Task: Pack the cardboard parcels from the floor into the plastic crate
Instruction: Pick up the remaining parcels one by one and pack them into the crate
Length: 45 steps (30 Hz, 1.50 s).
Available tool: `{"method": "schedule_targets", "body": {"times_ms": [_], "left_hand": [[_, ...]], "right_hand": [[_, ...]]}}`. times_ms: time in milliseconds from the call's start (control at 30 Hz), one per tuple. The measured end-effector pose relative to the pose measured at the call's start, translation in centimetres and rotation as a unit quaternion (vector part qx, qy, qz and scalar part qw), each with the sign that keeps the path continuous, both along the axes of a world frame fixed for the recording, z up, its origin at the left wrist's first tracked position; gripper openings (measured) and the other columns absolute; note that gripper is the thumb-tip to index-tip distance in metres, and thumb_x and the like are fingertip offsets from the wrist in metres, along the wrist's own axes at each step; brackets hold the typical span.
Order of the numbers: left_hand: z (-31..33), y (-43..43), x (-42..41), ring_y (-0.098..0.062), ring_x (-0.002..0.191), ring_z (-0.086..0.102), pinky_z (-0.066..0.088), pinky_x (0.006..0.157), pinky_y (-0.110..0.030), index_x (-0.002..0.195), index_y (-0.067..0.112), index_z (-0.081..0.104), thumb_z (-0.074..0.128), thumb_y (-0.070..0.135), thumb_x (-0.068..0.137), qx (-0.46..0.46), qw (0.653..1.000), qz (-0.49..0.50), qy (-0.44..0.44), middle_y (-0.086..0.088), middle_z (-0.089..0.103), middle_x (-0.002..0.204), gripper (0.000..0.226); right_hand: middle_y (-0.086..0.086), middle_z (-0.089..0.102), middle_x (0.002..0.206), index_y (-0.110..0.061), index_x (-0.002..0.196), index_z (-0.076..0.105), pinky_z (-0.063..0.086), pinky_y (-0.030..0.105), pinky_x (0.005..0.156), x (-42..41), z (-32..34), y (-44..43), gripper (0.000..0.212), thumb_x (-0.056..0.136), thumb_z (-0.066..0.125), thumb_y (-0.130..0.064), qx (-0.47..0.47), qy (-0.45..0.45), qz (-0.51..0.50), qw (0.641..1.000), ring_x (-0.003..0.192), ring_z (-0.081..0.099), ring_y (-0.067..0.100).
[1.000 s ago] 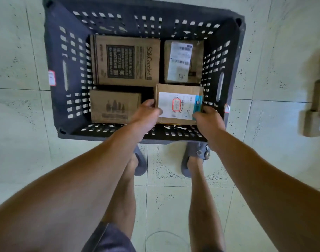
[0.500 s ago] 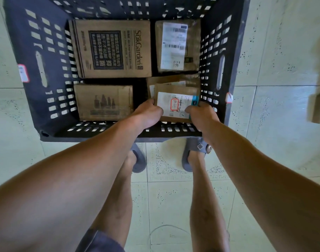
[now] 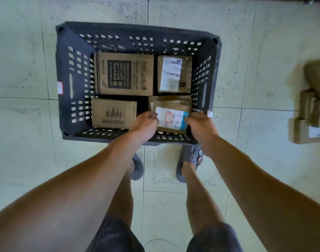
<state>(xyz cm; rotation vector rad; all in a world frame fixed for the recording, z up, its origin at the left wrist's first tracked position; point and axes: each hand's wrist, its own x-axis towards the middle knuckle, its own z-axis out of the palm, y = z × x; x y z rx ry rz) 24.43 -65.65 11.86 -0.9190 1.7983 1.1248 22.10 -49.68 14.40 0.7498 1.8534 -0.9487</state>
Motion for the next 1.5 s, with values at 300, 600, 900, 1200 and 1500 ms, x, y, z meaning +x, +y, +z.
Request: {"method": "schedule_targets", "body": {"times_ms": [300,600,900,1200,1500], "left_hand": [[21.4,3.0,-0.2,-0.014,0.109,0.059,0.052,0.096,-0.034,0.125,0.014,0.061,0.048,0.017,0.100,0.038,0.991,0.061,0.112,-0.002,0.060,0.126,0.029],[38.8,6.4,0.7,-0.011,0.096,0.066,0.047,0.099,-0.039,0.116,0.016,0.066,0.055,0.014,0.094,0.175,0.953,0.185,0.166,0.001,0.071,0.107,0.025],[46.0,16.8,1.2,-0.016,0.098,0.066,0.049,0.079,-0.030,0.120,0.014,0.061,0.047,0.014,0.098,0.260,0.944,0.054,0.194,-0.002,0.069,0.112,0.026],[48.1,34.0,5.7,-0.018,0.106,0.064,0.051,0.096,-0.037,0.121,0.015,0.061,0.045,0.019,0.100,0.282,0.930,-0.169,0.166,-0.004,0.068,0.114,0.026],[45.8,58.1,9.7,-0.019,0.105,0.064,0.050,0.093,-0.036,0.118,0.017,0.061,0.045,0.019,0.101,0.256,0.936,-0.199,0.137,-0.003,0.067,0.113,0.024]], "right_hand": [[0.011,0.067,0.097,-0.016,0.104,0.063,0.049,0.036,0.072,0.8,18.8,3.6,0.016,0.095,0.050,-0.017,-0.028,0.046,0.006,0.999,0.082,0.062,0.024],[0.008,0.057,0.131,-0.018,0.136,0.051,0.041,0.046,0.108,4.2,35.8,8.4,0.044,0.093,0.057,-0.022,-0.060,0.152,-0.156,0.974,0.118,0.054,0.024],[0.007,0.061,0.125,-0.011,0.134,0.053,0.048,0.033,0.099,11.2,44.8,18.0,0.036,0.098,0.051,-0.013,-0.108,0.268,-0.415,0.863,0.115,0.059,0.020],[0.006,0.065,0.119,-0.013,0.124,0.060,0.050,0.034,0.095,19.6,45.9,32.8,0.028,0.096,0.055,-0.015,-0.068,0.315,-0.545,0.774,0.108,0.062,0.019],[0.005,0.062,0.125,-0.011,0.130,0.056,0.048,0.033,0.097,26.9,43.0,55.5,0.033,0.098,0.053,-0.016,-0.073,0.296,-0.586,0.751,0.114,0.059,0.019]]}}
